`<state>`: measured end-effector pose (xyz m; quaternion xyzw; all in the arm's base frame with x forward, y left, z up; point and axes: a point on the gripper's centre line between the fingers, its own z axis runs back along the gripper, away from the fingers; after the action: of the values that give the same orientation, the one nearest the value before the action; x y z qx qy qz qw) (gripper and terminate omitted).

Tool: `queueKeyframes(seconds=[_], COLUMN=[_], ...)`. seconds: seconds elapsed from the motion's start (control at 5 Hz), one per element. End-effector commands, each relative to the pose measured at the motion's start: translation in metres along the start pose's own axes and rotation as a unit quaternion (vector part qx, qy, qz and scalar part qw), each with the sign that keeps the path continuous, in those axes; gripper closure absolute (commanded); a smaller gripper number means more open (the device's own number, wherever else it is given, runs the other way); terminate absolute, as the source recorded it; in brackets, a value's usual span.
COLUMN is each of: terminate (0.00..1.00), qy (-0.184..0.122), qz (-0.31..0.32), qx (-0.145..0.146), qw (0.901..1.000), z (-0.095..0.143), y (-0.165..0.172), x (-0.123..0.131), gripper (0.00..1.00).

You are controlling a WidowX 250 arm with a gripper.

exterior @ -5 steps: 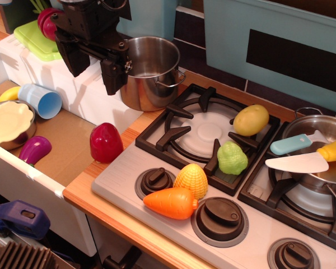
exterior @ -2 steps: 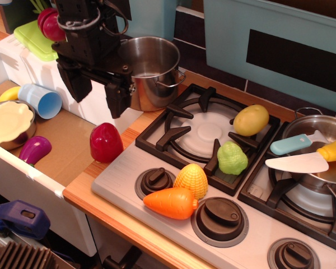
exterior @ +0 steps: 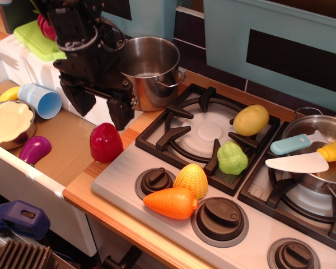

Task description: Put sweet potato in pot

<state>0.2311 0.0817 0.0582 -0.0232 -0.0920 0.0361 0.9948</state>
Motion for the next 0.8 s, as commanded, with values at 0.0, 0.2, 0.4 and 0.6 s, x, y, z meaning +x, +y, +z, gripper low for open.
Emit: queueKeyframes(seconds=[0.0,0.2,0.4,0.6], terminate=[0.00,0.00,0.00,0.00], qy=[-0.015,-0.022,-0.014,-0.012], qz=[0.003,0.004,0.003,0.010], qx=[-0.010,-0.022,-0.039,-0.046], qw=[0.9998,0.9995,0.9991,0.9988], z=[-0.007,-0.018,-0.026,-0.029], y=[0.005,0.007,0.010,0.010], x=[0.003,0.001,-0.001,-0.008], gripper=[0.00,0.00,0.00,0.00])
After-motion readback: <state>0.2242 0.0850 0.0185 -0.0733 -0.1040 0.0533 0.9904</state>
